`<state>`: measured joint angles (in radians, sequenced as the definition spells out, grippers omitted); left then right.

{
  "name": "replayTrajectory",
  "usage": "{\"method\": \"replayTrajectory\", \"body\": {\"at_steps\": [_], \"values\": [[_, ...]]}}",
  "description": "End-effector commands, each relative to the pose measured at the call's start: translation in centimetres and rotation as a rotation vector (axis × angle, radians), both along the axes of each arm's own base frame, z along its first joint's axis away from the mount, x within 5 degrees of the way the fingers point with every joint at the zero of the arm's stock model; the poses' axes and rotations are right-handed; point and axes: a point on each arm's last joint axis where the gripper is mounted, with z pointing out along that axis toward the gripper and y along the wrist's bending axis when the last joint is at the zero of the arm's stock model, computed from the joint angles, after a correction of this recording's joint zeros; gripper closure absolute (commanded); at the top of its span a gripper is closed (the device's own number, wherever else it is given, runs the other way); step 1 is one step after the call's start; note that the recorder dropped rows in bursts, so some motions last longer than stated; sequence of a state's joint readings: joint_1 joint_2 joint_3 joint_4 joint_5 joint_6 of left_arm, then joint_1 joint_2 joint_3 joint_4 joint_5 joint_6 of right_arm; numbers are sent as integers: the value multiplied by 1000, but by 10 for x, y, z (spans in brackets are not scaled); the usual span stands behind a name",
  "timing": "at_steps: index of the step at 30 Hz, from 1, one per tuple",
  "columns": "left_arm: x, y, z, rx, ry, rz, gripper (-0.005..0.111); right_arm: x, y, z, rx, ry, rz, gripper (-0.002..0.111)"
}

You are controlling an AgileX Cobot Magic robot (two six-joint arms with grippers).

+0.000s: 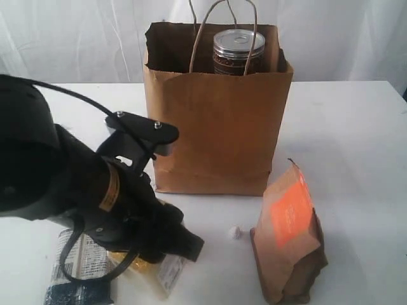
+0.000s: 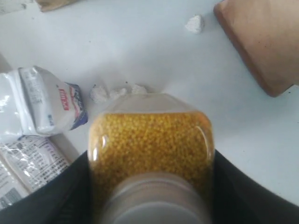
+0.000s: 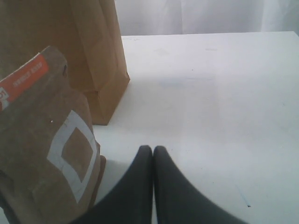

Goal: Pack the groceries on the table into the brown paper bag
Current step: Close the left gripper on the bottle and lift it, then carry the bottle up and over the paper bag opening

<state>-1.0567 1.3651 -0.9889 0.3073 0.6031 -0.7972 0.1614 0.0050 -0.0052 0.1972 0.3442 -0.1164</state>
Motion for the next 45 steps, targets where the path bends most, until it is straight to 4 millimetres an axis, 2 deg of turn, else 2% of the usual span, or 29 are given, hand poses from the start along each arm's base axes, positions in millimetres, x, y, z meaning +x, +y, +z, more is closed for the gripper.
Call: {"method": "replayTrajectory", "body": {"at_steps": [1, 10, 13, 20, 23, 33, 38, 45], "values": [[-1, 8, 19, 33, -45, -6, 107, 0, 0, -1, -3, -3, -7, 108], [-7, 10, 23, 58, -30, -14, 107, 0, 0, -1, -3, -3, -7, 108], [-8, 9, 31, 66, -39, -26, 107, 0, 0, -1, -3, -3, -7, 108], [-6, 12, 79, 74, -86, -43, 107, 0, 0, -1, -3, -3, -7, 108], [-8, 20, 105, 60, -125, -41, 107, 0, 0, -1, -3, -3, -7, 108], [-9, 56, 173, 93, -261, 24, 107, 0, 0, -1, -3, -3, -7, 108], [-1, 72, 200, 51, -325, 59, 107, 0, 0, -1, -3, -3, -7, 108], [15, 94, 212, 53, -345, 135, 107, 0, 0, -1, -3, -3, -7, 108]]}}
